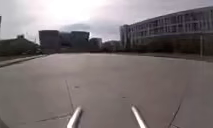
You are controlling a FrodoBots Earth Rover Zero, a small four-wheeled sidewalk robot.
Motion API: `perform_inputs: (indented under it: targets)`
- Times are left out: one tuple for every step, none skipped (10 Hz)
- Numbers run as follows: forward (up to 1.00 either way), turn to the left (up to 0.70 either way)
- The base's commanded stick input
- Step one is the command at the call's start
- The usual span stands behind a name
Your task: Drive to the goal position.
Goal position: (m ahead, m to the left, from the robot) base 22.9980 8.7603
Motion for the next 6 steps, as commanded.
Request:
perform_inputs:
  targets:
    - [0.0,0.45]
    - [0.0,0.45]
    - [1.0,0.27]
    - [1.0,0.27]
    - [1.0,0.27]
    - [1.0,0.23]
